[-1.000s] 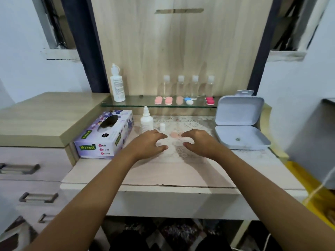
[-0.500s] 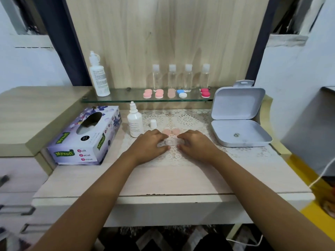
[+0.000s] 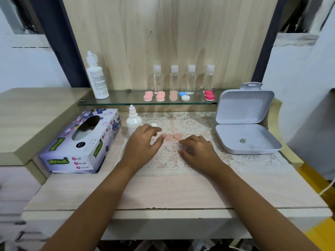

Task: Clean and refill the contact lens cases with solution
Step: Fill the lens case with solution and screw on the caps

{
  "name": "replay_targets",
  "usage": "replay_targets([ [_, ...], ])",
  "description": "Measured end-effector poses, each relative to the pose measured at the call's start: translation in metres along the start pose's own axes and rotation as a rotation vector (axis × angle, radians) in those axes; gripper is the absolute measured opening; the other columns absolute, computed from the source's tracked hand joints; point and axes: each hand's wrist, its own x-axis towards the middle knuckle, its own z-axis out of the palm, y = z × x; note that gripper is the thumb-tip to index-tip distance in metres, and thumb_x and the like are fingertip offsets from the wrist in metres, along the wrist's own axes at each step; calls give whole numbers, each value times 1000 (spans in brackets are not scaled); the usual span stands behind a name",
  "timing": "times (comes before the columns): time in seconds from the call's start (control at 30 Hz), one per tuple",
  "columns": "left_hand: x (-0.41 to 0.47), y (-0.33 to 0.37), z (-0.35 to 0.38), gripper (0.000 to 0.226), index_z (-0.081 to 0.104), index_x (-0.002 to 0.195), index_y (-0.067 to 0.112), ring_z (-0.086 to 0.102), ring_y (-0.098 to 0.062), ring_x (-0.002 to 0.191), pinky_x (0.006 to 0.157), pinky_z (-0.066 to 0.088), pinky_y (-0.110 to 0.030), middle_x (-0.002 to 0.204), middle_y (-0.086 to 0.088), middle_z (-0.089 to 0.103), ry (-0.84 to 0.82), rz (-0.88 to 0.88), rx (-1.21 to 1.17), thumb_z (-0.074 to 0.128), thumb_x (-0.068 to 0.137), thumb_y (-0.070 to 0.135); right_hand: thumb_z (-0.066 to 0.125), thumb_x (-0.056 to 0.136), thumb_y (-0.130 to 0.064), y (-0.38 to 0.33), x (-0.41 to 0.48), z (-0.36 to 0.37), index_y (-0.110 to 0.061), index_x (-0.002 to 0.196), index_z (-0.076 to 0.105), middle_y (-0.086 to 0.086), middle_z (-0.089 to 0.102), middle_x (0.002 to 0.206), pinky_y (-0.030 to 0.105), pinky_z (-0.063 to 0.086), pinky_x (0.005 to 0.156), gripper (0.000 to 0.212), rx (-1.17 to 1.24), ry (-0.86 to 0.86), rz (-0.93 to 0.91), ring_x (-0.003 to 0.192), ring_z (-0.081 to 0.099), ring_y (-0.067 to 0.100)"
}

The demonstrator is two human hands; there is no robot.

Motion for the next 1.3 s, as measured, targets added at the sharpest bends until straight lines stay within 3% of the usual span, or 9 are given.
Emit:
replay_targets([
  [0.1, 7, 2, -4, 35, 62, 103, 7, 47, -20, 89, 79, 33, -23, 96, -9, 54, 260, -78, 40, 53, 85, 36, 55, 89, -35, 0, 0, 0, -24, 122, 58, -6, 58, 117, 33, 34, 90, 35, 6, 7, -5, 113, 45, 19],
  [0.2, 10, -3, -2, 48, 50, 114, 2, 40, -29, 106, 89, 30, -33, 113, -19, 46, 378, -284, 43, 68, 77, 27, 55, 89, -35, 0, -1, 0, -24, 122, 58, -6, 58, 115, 34, 34, 89, 35, 10, 8, -5, 111, 46, 20],
  [0.37, 16, -22, 3, 88, 25, 140, 3, 28, -31, 131, 110, 25, -43, 140, -19, 30, 286, -632, -183, 77, 74, 27, 55, 89, -36, 1, 0, 0, -26, 122, 58, -7, 57, 116, 34, 34, 90, 35, 15, 0, 2, 113, 45, 18],
  [0.53, 16, -34, 9, 73, 30, 137, 11, 49, -20, 112, 92, 40, -32, 124, -3, 49, 194, -730, -451, 72, 80, 29, 57, 88, -36, 2, 1, 1, -27, 122, 58, -7, 57, 118, 35, 33, 94, 35, 64, 9, 22, 115, 44, 18],
  [0.67, 14, -35, 9, 50, 43, 123, 14, 52, -21, 100, 86, 42, -35, 109, 2, 52, 174, -714, -386, 67, 83, 32, 59, 87, -36, 3, 2, 1, -26, 120, 60, -6, 58, 115, 36, 35, 96, 35, 107, 8, 27, 113, 46, 17],
  [0.87, 12, -25, 4, 49, 48, 123, 15, 52, -15, 98, 81, 41, -31, 111, 4, 56, 151, -575, -328, 71, 81, 25, 61, 86, -35, 4, 1, 1, -25, 119, 62, -6, 59, 113, 39, 36, 98, 34, 132, 21, 29, 111, 47, 16],
  [1.03, 13, -18, -10, 48, 51, 121, 19, 54, -16, 96, 76, 42, -30, 110, 4, 58, -40, -364, -151, 72, 79, 29, 62, 84, -32, 3, 0, 0, -26, 120, 60, -8, 59, 102, 42, 38, 97, 36, 188, 40, 35, 104, 48, 14],
  [1.13, 13, -16, -16, 51, 50, 123, 21, 52, -16, 95, 74, 39, -29, 112, 2, 58, -161, -240, -1, 72, 78, 32, 63, 83, -32, 4, 0, -1, -25, 118, 61, -6, 61, 106, 41, 38, 98, 36, 217, 43, 49, 106, 49, 14],
  [1.3, 13, -20, -24, 58, 46, 132, 21, 53, -22, 103, 82, 44, -34, 118, -3, 57, -312, -98, 175, 69, 81, 36, 64, 83, -33, 5, 1, -1, -23, 113, 63, -4, 62, 109, 42, 38, 98, 32, 208, 30, 53, 108, 49, 14],
])
